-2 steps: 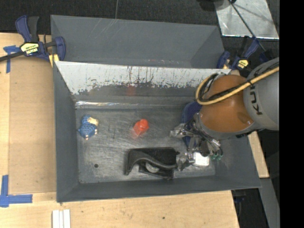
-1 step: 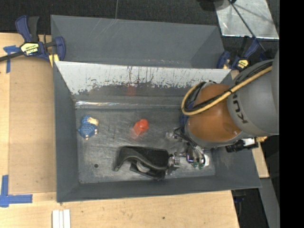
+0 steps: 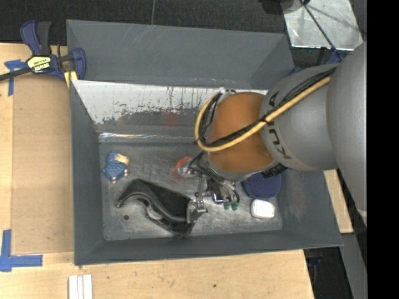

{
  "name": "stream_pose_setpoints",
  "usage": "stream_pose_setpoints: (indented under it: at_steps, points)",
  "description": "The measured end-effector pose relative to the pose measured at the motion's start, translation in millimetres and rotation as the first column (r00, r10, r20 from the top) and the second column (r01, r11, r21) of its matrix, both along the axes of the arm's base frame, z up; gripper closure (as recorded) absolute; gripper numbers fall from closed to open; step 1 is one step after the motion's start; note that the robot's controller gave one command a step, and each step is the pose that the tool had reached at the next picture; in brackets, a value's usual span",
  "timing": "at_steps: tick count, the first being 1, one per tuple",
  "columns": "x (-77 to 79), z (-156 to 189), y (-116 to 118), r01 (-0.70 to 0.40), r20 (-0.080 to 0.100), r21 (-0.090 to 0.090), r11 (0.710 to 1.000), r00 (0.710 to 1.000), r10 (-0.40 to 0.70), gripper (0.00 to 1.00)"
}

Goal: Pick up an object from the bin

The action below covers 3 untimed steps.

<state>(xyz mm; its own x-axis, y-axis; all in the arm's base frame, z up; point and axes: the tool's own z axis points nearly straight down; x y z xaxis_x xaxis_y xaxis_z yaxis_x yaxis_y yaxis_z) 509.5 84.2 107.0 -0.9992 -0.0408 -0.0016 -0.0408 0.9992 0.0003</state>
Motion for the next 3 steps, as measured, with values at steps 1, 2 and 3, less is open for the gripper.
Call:
stream_pose_setpoints:
  at_steps: [1, 2, 3]
  points:
    - [7.1, -17, 26, -0.298, -0.006, -0.015, 0.954, 0.955, 0.298, 0.00]
    - [4.0, -17, 25, -0.297, -0.023, -0.016, 0.955, 0.955, 0.296, 1.00]
    - [8.2, 114, 25, -0.359, 0.011, -0.002, 0.933, 0.933, 0.359, 1.00]
